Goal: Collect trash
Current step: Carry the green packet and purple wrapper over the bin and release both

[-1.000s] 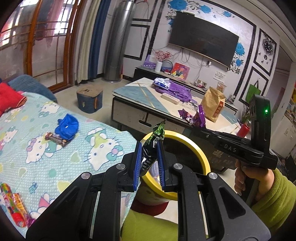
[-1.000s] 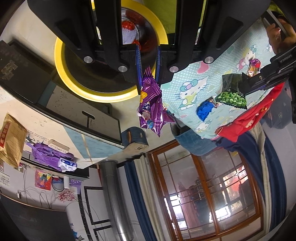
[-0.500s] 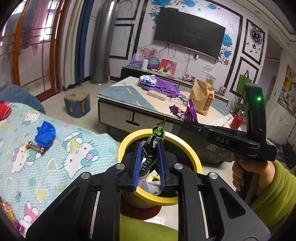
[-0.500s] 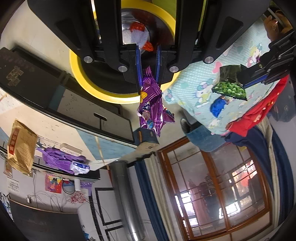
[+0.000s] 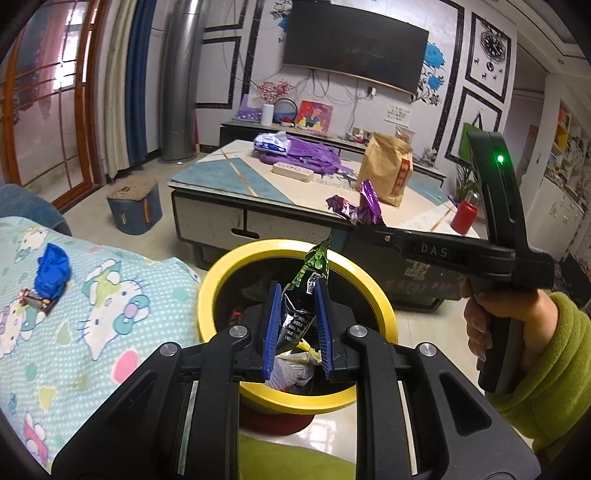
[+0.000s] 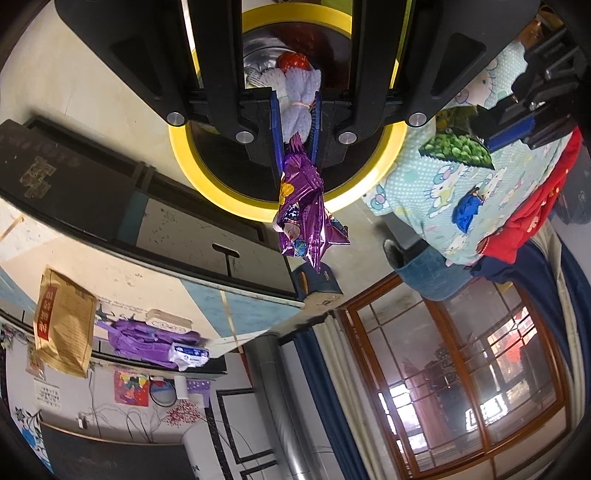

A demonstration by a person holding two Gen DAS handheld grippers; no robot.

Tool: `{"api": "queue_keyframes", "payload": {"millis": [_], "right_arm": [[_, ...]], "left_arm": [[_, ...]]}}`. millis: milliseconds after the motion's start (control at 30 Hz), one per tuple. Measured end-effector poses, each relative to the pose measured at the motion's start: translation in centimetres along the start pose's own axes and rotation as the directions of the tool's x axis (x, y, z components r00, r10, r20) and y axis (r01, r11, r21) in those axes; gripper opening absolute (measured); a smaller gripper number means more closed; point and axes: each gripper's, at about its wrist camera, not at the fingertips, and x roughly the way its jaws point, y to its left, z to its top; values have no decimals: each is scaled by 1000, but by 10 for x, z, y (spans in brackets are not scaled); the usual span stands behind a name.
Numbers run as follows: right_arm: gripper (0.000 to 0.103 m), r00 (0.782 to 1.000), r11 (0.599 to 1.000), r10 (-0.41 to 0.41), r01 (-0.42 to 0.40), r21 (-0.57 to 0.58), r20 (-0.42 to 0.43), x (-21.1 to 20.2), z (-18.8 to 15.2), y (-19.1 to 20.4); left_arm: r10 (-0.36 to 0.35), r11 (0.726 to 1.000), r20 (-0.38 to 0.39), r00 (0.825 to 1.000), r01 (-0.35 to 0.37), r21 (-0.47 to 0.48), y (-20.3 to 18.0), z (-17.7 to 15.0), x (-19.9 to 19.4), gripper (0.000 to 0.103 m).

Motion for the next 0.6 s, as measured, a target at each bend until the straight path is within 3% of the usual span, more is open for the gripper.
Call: {"api": "queue_keyframes", "payload": {"millis": [600], "right_arm": [[14, 1000, 999, 14, -13, 50, -18, 9, -2, -13]], "left_arm": [[-11, 998, -75, 997, 16, 61, -13, -4, 41, 15]]}}
